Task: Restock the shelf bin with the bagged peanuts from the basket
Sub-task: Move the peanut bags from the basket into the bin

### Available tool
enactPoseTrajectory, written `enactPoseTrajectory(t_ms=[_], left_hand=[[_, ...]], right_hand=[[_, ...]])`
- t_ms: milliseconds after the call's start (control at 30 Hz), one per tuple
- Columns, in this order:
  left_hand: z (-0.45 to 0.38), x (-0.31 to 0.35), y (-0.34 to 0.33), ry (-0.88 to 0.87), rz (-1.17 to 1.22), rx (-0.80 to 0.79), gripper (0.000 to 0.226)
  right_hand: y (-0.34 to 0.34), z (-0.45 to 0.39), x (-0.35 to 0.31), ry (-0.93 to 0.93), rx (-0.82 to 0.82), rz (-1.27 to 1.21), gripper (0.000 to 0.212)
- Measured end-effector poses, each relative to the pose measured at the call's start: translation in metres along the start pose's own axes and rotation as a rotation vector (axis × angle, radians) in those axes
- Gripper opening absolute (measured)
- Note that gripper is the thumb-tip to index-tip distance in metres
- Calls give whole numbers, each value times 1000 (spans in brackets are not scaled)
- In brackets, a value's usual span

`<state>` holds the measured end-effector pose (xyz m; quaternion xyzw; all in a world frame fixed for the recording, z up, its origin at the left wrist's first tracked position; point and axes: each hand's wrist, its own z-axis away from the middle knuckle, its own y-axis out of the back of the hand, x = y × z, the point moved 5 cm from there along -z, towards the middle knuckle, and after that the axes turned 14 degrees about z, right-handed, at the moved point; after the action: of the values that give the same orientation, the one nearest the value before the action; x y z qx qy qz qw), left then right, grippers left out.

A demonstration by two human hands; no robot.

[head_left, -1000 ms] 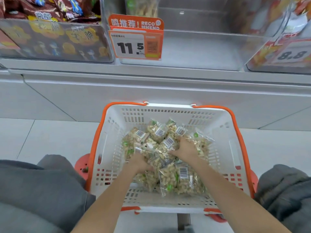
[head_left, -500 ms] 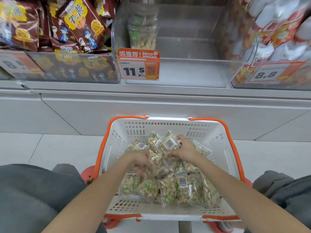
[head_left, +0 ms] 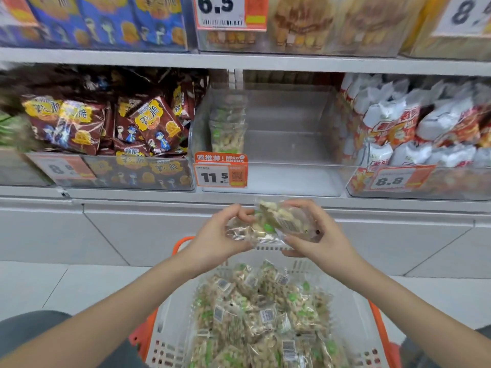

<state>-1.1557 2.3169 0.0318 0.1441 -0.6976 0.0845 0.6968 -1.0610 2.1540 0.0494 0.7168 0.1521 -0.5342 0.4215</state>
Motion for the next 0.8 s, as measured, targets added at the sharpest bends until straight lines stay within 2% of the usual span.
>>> enactPoseTrajectory(t_ms=[133,233,333,433,567,667,800], left_hand=[[4,10,-6,-26,188,-9,32],[0,18,-3,-83,249,95,24],[-2,23,-1,-105,271,171,45],[-1,25,5,-83,269,222,77],[1,15,15,41,339,286,90],[1,6,13,125,491,300,79],[-3,1,11,207,715,334,42]], right_hand=[[0,2,-8,142,43,111,49],[4,-1,-10,218,76,119,51],[3,-5,-7,307,61,245,59],[2,-7,-4,405,96,338,48],[1,-6,-2,458,127,377,49],[1,-4,-5,480,135,387,47],[7,-5,-2,443,162,380,47]])
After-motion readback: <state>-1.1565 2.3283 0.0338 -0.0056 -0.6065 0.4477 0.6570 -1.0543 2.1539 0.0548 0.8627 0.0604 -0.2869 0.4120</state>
